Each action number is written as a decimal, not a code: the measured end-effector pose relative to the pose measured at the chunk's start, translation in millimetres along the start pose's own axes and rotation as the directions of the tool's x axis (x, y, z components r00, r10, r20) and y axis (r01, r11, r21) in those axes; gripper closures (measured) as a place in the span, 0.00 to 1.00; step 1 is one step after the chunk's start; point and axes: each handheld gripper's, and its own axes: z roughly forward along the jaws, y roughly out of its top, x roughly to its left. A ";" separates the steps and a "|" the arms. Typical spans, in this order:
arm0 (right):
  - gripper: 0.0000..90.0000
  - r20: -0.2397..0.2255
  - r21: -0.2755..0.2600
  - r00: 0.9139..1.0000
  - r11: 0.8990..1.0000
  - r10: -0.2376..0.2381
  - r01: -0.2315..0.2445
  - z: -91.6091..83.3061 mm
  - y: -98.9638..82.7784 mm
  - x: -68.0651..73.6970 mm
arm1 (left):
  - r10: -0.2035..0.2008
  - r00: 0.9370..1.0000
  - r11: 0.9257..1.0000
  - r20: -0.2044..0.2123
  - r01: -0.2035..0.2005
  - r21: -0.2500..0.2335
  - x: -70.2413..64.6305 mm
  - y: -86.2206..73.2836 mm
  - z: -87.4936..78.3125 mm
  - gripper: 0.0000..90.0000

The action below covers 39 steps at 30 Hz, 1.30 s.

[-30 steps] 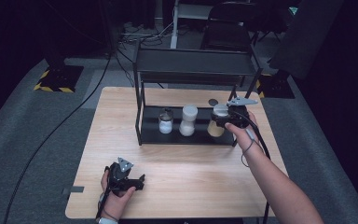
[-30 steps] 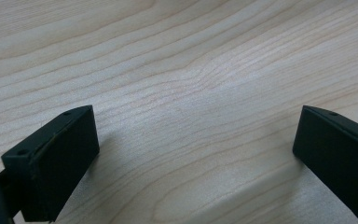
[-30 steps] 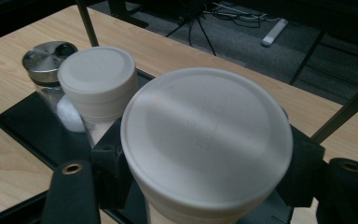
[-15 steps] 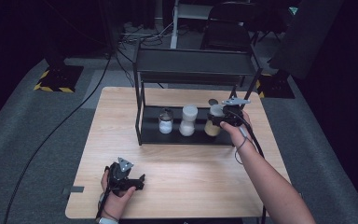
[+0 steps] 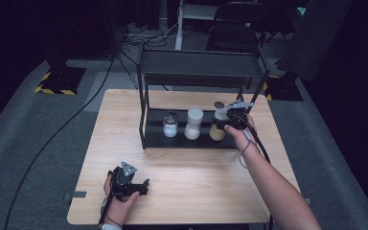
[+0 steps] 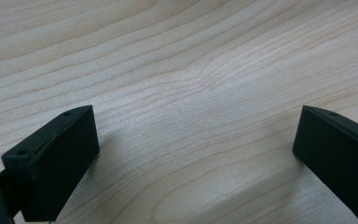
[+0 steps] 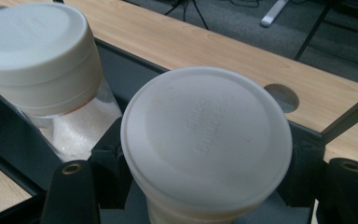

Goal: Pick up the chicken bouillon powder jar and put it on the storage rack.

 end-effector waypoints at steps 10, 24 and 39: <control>0.33 -0.001 -0.004 1.000 1.000 0.001 -0.001 -0.4 -0.5 -1.4 | 0.000 1.000 1.000 0.000 0.000 0.000 0.0 0.0 0.1 0.00; 0.09 -0.003 -0.080 1.000 0.997 0.007 -0.007 -37.3 -1.1 10.0 | -0.001 1.000 1.000 0.000 0.001 0.000 -0.1 0.0 0.1 0.00; 0.07 -0.031 -0.121 0.999 0.992 -0.034 0.030 -102.1 -14.4 17.6 | 0.000 1.000 1.000 0.000 0.000 0.000 0.0 0.1 0.1 0.00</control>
